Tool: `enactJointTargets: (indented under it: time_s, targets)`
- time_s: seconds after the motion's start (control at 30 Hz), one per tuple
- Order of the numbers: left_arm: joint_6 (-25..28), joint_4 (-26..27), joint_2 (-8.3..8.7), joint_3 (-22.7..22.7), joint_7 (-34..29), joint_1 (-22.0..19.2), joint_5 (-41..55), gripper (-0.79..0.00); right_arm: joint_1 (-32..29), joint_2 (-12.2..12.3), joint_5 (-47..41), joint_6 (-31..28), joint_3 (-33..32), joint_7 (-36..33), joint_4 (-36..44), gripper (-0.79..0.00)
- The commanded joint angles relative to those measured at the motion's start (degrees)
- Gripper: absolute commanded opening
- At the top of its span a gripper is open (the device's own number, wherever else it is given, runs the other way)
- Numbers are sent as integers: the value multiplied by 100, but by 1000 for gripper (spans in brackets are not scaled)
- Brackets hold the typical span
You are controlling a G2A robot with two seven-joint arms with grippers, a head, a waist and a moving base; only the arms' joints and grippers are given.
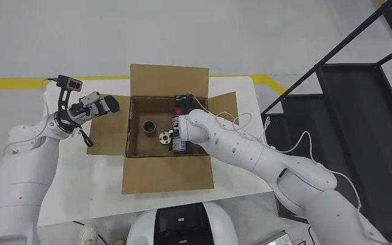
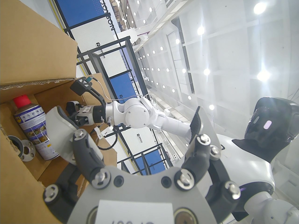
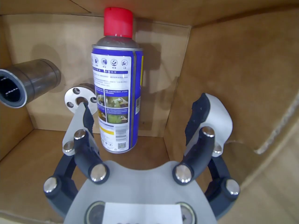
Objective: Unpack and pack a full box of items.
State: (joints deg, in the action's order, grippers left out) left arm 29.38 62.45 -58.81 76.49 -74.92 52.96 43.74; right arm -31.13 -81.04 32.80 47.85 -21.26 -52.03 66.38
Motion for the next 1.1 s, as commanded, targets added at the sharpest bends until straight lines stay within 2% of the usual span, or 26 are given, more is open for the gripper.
enactJointTargets:
  time_s: [0.0, 0.43, 0.9, 0.97, 1.03, 1.07]
  targets:
    - [0, 0, 0, 0, 0, 0, 0, 0, 59, -127, -52, -92, 57, 22, -191, 0]
    - [0, 0, 0, 0, 0, 0, 0, 0, 180, -810, -417, -626, 134, 360, -1337, 0]
    - [0, 0, 0, 0, 0, 0, 0, 0, 155, -1185, -377, -842, 84, 442, -2064, 0]
    - [0, 0, 0, 0, 0, 0, 0, 0, 152, -1222, -349, -855, 77, 418, -2114, -129]
    - [0, 0, 0, 0, 0, 0, 0, 0, 157, -1253, -328, -860, 54, 407, -2196, -225]
    - [0, 0, 0, 0, 0, 0, 0, 0, 155, -1269, -334, -891, 41, 390, -2223, -376]
